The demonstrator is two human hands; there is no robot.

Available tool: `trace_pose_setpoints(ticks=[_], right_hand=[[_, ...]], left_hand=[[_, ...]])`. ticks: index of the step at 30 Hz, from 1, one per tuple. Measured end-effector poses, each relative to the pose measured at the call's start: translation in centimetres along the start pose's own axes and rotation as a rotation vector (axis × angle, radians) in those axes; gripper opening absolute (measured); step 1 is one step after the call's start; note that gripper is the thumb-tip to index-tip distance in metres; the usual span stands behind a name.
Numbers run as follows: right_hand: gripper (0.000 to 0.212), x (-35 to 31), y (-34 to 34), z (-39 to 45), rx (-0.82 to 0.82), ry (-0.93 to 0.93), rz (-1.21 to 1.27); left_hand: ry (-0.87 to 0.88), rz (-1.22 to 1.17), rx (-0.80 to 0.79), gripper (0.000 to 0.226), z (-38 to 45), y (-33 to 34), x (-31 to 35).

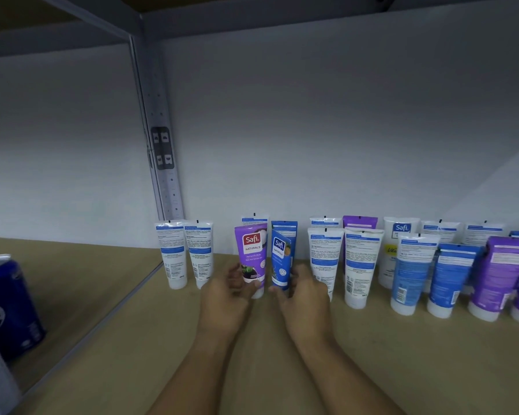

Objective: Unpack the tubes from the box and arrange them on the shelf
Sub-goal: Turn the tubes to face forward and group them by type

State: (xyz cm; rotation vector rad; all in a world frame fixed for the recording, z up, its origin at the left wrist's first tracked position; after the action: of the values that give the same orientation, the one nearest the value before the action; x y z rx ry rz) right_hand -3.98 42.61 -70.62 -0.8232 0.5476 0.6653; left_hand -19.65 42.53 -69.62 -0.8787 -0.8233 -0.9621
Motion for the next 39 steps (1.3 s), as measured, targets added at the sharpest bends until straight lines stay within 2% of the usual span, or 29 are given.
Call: trace_pose_setpoints(ticks=[5, 12, 19, 29, 34, 39], right_hand=[[0.037, 0.4, 0.3, 0.1, -0.026, 0.017, -0.005], [0.048, 0.1, 0.1, 0.0, -0.071, -0.046, 0.043], [0.039, 0.0, 0.0, 0.1, -0.073, -0.049, 0.006], [0.041, -0.1, -0.1, 0.0, -0.111, -0.043, 0.032], [0.028, -0.2, -0.4, -0.5, -0.143, -0.032, -0.045], [0.036, -0.2, -2.5, -2.0, -0.148, -0.02, -0.038]], left_hand=[[-0.015, 0.033, 0.01, 0.025, 0.2, 0.1, -0.3], [0.003, 0.108, -0.01, 0.029, 0.4, 0.0, -1.1], [0.013, 0.168, -0.008, 0.028, 0.3, 0.1, -1.0], [0.006, 0.245, -0.002, 0.033, 0.0, 0.0, -0.7], [-0.001, 0.226, 0.053, 0.021, -0.9, -0.5, -0.5], [-0.048, 0.231, 0.067, 0.009, -2.4, -0.9, 0.2]])
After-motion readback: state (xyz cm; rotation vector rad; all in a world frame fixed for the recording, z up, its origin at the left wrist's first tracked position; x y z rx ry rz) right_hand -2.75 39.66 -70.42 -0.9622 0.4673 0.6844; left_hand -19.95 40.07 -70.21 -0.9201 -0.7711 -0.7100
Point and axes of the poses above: each hand's wrist, its own z-axis towards the middle knuckle, its own y-axis out of the palm, x = y × z, the point moved 3 cm from there along z, towards the middle knuckle, and after that the axes turned 4 degrees about -y, right-handed, at the moved point
